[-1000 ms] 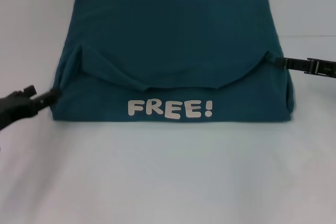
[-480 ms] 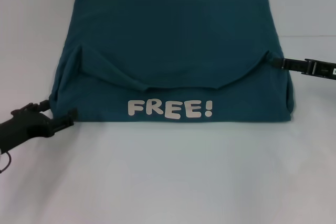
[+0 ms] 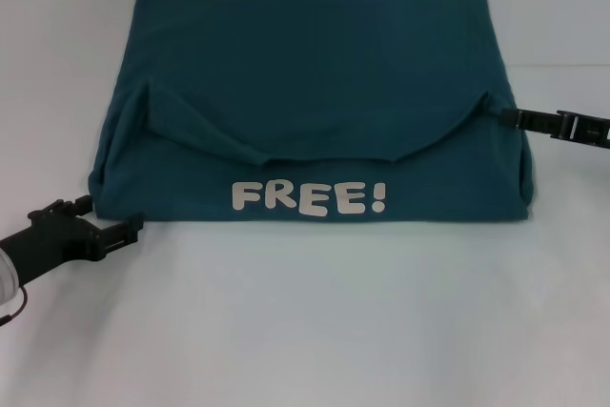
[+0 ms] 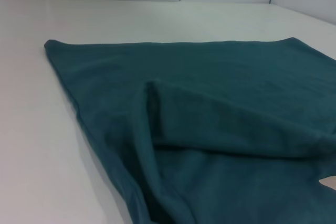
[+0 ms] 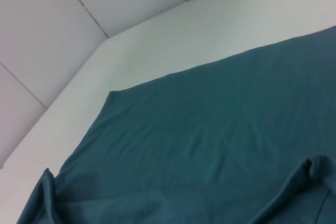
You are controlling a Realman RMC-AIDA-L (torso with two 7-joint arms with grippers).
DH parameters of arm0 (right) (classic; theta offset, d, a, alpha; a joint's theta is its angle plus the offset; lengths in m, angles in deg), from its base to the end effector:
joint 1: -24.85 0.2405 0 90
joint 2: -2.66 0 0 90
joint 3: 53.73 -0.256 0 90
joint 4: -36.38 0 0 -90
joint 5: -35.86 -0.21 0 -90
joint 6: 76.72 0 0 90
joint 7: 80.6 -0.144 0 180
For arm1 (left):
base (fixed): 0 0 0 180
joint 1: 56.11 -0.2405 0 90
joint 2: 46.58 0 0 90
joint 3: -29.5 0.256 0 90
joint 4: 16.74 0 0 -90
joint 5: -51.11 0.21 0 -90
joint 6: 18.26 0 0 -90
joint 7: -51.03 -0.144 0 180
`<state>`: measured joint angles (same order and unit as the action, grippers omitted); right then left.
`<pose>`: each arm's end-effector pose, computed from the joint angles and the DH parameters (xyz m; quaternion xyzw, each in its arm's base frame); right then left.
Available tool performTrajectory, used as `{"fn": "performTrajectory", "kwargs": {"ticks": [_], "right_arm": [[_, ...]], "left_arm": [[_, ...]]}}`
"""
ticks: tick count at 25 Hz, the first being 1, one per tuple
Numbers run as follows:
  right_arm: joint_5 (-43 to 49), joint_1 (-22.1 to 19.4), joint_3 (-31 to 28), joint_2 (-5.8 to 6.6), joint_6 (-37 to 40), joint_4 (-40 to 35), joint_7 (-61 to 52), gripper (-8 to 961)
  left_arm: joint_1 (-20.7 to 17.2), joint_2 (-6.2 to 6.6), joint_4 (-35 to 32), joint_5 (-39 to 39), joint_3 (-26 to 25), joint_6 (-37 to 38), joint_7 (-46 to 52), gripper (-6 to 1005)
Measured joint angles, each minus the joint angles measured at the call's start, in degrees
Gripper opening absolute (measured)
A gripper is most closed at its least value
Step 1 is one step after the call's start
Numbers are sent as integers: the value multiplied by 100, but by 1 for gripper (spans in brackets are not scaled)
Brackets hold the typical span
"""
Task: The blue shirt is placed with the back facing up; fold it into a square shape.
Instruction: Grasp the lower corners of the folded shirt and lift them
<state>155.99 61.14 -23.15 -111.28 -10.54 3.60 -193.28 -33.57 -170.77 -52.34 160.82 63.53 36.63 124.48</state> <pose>0.3023 0.4002 0.0481 -0.7822 0.5073 0.2389 0.2716 -0.3575 0.3316 -0.0068 -0.8286 -0.3610 -0.1528 0.3997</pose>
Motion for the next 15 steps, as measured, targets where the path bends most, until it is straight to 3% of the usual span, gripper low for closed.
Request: {"fn": "performTrajectory", "kwargs": {"ticks": [15], "right_arm": [[1, 0, 1, -30, -10, 0, 0, 723]], "left_arm": [[154, 8, 116, 4, 126, -231, -66, 878]]}}
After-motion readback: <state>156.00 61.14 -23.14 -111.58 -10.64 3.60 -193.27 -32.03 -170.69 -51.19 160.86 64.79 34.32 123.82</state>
